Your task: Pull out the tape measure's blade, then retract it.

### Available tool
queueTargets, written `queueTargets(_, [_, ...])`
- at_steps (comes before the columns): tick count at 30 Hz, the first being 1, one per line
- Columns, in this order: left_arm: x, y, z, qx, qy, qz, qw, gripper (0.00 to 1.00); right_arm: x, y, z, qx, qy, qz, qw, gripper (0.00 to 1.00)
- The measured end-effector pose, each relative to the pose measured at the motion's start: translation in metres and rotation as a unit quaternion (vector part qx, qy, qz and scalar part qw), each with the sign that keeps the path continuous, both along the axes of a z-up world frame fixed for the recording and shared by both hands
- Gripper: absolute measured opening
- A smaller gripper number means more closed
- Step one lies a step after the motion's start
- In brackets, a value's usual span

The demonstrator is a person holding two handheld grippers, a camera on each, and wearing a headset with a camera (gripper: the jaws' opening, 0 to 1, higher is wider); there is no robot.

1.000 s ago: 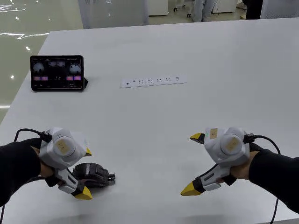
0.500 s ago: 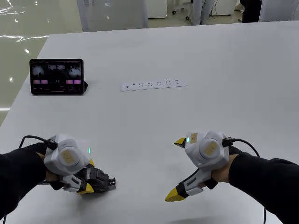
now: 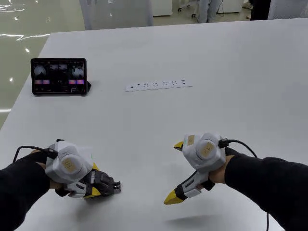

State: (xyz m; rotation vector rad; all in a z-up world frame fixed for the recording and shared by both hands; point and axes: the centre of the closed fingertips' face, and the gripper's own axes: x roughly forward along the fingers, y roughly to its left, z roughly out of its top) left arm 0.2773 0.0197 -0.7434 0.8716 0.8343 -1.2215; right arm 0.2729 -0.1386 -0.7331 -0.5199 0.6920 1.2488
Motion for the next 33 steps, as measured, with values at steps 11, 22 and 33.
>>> queueTargets(11, [0.001,-0.001,0.000,0.001,0.002,-0.007,1.0000,0.31,-0.004,0.046,-0.006,0.021,0.003,0.046,0.9987,0.95])
queueTargets(22, [0.000,-0.002,-0.001,0.001,-0.009,-0.011,0.9999,0.31,0.003,0.082,-0.007,0.027,-0.020,0.075,0.9966,0.74])
queueTargets(33, [0.001,-0.003,-0.001,-0.001,-0.010,-0.011,0.9999,0.32,-0.007,0.112,-0.022,0.027,-0.007,0.087,0.9958,0.55])
